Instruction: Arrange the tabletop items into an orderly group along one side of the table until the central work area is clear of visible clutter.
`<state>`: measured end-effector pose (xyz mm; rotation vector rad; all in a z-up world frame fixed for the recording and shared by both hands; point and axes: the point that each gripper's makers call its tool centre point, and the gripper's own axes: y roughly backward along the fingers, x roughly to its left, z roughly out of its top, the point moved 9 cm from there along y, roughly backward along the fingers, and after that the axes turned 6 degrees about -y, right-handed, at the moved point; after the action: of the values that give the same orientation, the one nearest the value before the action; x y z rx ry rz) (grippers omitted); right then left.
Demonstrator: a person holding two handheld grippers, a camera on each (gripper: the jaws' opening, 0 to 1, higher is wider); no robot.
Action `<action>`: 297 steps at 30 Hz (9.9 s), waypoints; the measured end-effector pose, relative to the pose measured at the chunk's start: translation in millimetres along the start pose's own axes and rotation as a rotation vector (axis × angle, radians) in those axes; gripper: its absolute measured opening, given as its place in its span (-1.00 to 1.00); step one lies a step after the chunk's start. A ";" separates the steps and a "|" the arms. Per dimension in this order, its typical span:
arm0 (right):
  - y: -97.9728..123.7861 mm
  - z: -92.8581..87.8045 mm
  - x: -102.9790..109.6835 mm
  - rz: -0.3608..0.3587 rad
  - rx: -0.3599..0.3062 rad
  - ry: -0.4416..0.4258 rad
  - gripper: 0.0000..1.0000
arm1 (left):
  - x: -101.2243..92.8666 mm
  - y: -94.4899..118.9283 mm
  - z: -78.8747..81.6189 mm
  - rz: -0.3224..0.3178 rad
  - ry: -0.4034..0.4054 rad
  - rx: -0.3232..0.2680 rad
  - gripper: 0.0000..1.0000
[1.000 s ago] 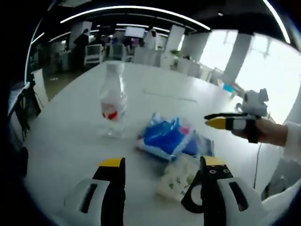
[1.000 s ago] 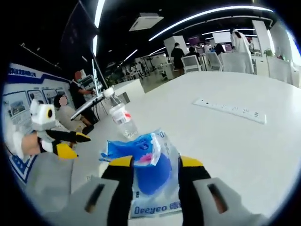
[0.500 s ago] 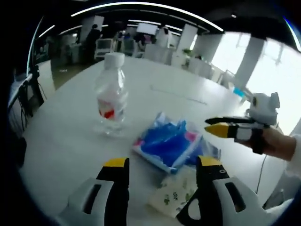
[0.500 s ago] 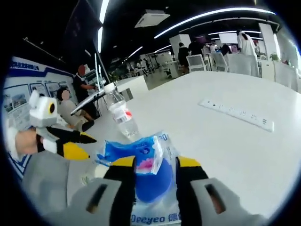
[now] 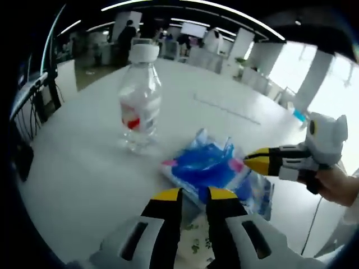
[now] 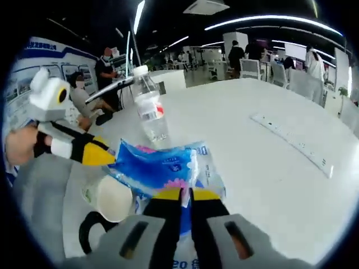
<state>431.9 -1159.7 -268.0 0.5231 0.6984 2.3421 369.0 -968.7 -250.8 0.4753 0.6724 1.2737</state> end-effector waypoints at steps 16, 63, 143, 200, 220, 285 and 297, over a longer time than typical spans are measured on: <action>47.5 -3.8 -7.3 -0.046 -0.135 -0.121 -1.00 | -40.0 20.0 24.2 -0.005 -0.259 -0.078 -1.00; 212.4 -113.9 -50.0 -0.547 -0.308 -0.508 -1.00 | -213.0 -43.9 12.3 -0.376 -0.640 -0.016 -1.00; 179.9 -163.2 -76.7 -0.547 -0.136 -0.594 -0.24 | -218.6 -90.8 -34.3 -0.332 -0.635 0.101 -0.11; 192.3 -161.8 36.2 -0.569 -0.185 -0.690 -0.21 | -136.3 -19.0 0.9 -0.303 -0.562 -0.029 0.74; 152.4 -139.2 59.1 -0.548 -0.172 -0.731 -0.25 | -64.8 -3.7 29.8 -0.259 -0.573 -0.029 0.73; 64.8 -94.0 71.1 -0.321 -0.125 -0.725 -0.53 | 15.5 -77.5 25.5 -0.264 -0.397 0.084 0.59; 53.1 -96.2 65.8 -0.307 -0.127 -0.788 -0.59 | 16.5 -90.5 20.3 -0.260 -0.362 0.090 0.43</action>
<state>310.0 -1184.1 -299.2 1.0998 0.2278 1.6749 449.5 -973.6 -299.6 0.6510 0.4679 0.8852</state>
